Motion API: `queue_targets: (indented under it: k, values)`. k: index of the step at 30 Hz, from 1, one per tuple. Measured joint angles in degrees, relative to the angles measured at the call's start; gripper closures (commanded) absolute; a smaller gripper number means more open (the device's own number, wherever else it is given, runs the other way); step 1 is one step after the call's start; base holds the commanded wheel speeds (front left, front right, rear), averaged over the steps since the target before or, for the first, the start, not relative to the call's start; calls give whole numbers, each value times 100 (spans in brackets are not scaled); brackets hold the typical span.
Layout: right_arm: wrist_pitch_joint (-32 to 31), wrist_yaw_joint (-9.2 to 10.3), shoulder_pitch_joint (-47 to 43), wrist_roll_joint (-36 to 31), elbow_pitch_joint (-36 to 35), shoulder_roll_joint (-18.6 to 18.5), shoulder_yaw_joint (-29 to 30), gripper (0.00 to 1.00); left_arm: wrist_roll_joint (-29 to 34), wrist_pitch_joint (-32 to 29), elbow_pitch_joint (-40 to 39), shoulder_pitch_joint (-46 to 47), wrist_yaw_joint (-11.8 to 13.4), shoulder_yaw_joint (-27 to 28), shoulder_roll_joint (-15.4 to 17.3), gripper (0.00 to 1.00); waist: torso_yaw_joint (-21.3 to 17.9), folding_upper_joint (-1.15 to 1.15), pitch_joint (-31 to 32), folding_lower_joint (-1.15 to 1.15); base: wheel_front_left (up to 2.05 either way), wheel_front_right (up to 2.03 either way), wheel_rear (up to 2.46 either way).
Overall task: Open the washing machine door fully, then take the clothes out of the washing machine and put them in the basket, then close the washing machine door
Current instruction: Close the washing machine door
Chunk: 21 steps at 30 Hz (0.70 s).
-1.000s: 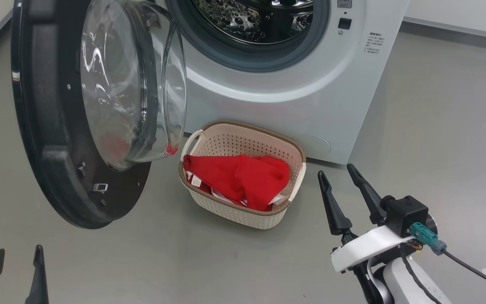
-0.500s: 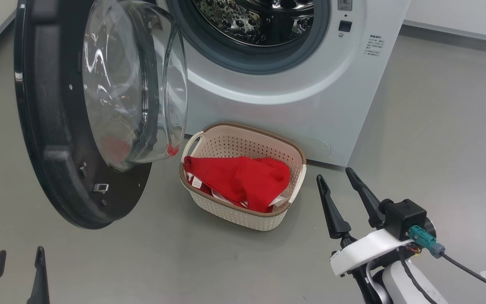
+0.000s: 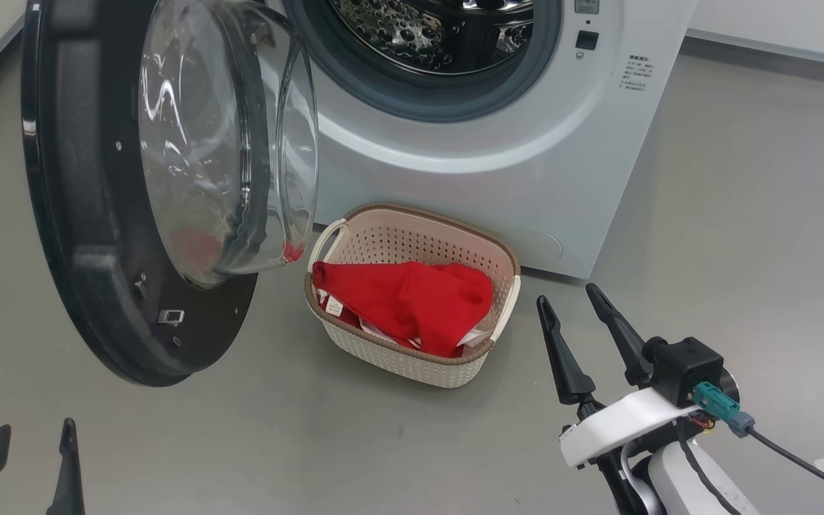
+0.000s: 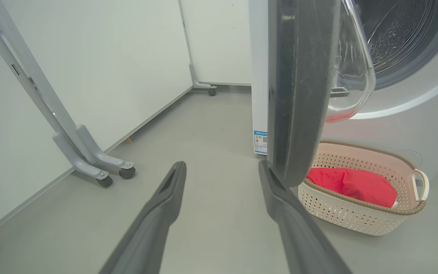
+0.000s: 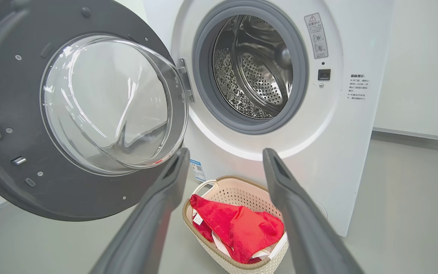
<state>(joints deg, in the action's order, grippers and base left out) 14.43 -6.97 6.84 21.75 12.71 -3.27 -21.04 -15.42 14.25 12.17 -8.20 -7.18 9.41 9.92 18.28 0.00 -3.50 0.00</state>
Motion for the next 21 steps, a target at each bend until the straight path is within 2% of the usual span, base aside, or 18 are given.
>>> queue_targets:
  k: [2, 3, 11, 18, 21]
  values:
    - [0, 0, 0, 0, -1, 0, 2, 0, 12, 0, 0, 3, 0, 0, 0, 2, 2, 0, -12, 0, 0, 0, 0]
    - [0, 0, 0, 0, -1, 0, 4, 0, 16, 1, 2, 5, 0, 0, -1, 100, 3, 0, -18, 0, 0, 0, 0]
    - [0, -1, 0, 0, -1, 1, 12, 0, -11, 1, -18, 80, 0, -32, -21, 100, 12, 0, -64, 0, 0, 0, 0]
    - [0, -1, 1, 0, -13, 3, 13, 0, 97, 2, -160, 265, 0, -60, 261, 100, 14, 0, -132, 0, 0, 0, 0]
    - [0, -1, 2, -1, -26, 4, 5, 0, -219, -10, -196, 409, 0, 81, 266, 100, 11, 0, -172, 0, 0, 0, 0]
